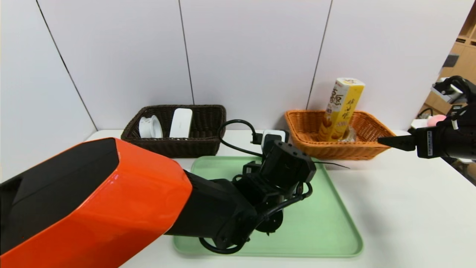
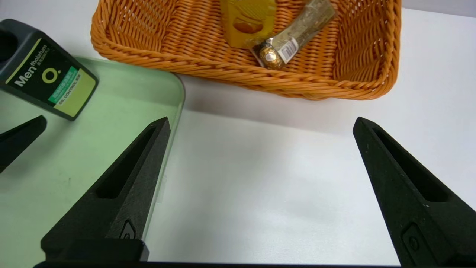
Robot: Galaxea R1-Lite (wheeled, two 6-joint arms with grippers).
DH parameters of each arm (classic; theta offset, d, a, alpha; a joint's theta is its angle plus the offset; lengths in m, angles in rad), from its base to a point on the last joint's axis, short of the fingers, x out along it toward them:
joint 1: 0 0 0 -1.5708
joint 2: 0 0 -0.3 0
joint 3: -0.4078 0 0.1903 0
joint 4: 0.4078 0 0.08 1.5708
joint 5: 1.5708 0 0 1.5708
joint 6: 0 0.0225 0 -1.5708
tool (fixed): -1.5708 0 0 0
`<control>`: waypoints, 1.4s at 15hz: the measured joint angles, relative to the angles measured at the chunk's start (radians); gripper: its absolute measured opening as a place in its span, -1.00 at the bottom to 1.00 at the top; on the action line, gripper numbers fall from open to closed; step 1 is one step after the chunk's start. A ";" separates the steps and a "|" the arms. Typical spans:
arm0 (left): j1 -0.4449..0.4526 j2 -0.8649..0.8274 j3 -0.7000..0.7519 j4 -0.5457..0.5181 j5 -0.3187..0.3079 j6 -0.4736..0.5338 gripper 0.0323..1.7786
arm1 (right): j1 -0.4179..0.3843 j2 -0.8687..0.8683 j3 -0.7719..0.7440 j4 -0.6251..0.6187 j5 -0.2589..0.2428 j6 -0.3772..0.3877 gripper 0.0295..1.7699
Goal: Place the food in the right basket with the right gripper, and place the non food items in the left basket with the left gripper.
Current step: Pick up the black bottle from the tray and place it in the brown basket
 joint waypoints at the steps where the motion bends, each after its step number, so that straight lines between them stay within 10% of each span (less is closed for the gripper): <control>1: 0.000 0.010 -0.016 0.000 0.002 0.000 0.90 | 0.005 0.000 0.009 -0.001 0.000 0.000 0.92; 21: 0.035 0.151 -0.210 0.017 0.034 0.085 0.90 | 0.022 0.011 0.079 -0.006 0.009 -0.002 0.93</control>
